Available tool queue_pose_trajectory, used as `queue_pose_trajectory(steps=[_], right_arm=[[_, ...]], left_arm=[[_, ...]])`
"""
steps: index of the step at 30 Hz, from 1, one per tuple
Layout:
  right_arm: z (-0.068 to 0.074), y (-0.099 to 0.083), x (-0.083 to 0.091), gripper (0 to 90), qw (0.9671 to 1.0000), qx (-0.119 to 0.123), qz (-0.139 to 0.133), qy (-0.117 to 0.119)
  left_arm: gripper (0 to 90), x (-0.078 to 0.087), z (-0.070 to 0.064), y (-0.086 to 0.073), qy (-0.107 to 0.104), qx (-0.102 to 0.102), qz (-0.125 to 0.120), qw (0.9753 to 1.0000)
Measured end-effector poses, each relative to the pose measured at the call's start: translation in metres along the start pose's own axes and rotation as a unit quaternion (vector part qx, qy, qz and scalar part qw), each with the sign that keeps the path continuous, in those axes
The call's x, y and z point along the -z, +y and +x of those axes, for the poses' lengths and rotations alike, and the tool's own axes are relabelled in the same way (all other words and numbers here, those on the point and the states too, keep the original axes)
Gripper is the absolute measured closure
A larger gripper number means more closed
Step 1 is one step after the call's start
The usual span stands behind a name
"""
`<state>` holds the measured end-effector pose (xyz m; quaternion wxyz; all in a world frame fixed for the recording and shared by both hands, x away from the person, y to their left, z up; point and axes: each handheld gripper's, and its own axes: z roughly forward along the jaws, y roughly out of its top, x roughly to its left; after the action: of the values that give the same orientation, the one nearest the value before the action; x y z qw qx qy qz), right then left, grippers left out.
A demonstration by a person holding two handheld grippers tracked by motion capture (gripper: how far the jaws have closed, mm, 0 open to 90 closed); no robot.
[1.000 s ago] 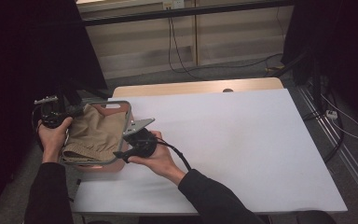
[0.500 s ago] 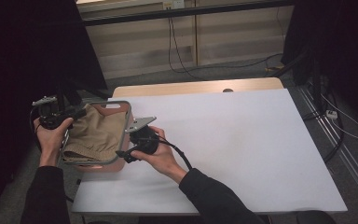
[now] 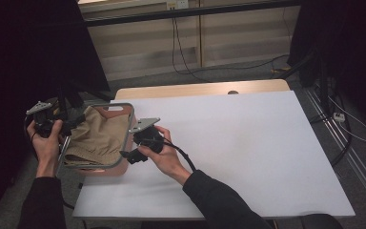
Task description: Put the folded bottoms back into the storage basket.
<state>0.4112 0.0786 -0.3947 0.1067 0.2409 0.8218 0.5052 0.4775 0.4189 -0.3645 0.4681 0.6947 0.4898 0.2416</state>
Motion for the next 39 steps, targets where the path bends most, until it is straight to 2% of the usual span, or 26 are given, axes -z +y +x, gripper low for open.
queue_pose_trajectory(steps=[3, 10, 17, 24, 27, 31, 34, 39], right_arm=[[0.002, 0.000, -0.001, 9.1, 0.9999, 0.005, 0.003, -0.010], [0.003, -0.001, -0.001, 7.1, 0.9999, 0.003, 0.005, -0.009], [0.002, -0.002, 0.003, 5.5, 0.9998, 0.002, 0.002, -0.017], [-0.001, -0.013, 0.017, 5.5, 0.9996, -0.006, -0.001, -0.027], [-0.003, -0.015, 0.024, 6.1, 0.9993, -0.009, -0.009, -0.035], [-0.006, -0.018, 0.033, 6.2, 0.9986, -0.016, -0.018, -0.047], [-0.007, -0.020, 0.039, 6.3, 0.9981, -0.020, -0.020, -0.054], [-0.008, -0.027, 0.051, 6.3, 0.9974, -0.024, -0.029, -0.062]], left_arm=[[4.0, 0.007, -0.004, -0.001, -0.003, -0.008, -0.010, 0.9999], [5.9, 0.018, -0.020, -0.004, -0.011, -0.026, -0.002, 0.9996], [6.5, 0.028, -0.035, -0.011, -0.008, -0.019, -0.002, 0.9998], [6.4, 0.042, -0.049, -0.021, -0.004, -0.022, -0.017, 0.9996], [6.4, 0.047, -0.055, -0.023, -0.003, -0.028, -0.012, 0.9995], [6.8, 0.054, -0.066, -0.027, -0.013, -0.030, -0.018, 0.9993], [8.9, 0.060, -0.071, -0.029, -0.030, -0.034, -0.016, 0.9989], [8.9, 0.066, -0.082, -0.034, -0.032, -0.034, -0.013, 0.9988]])
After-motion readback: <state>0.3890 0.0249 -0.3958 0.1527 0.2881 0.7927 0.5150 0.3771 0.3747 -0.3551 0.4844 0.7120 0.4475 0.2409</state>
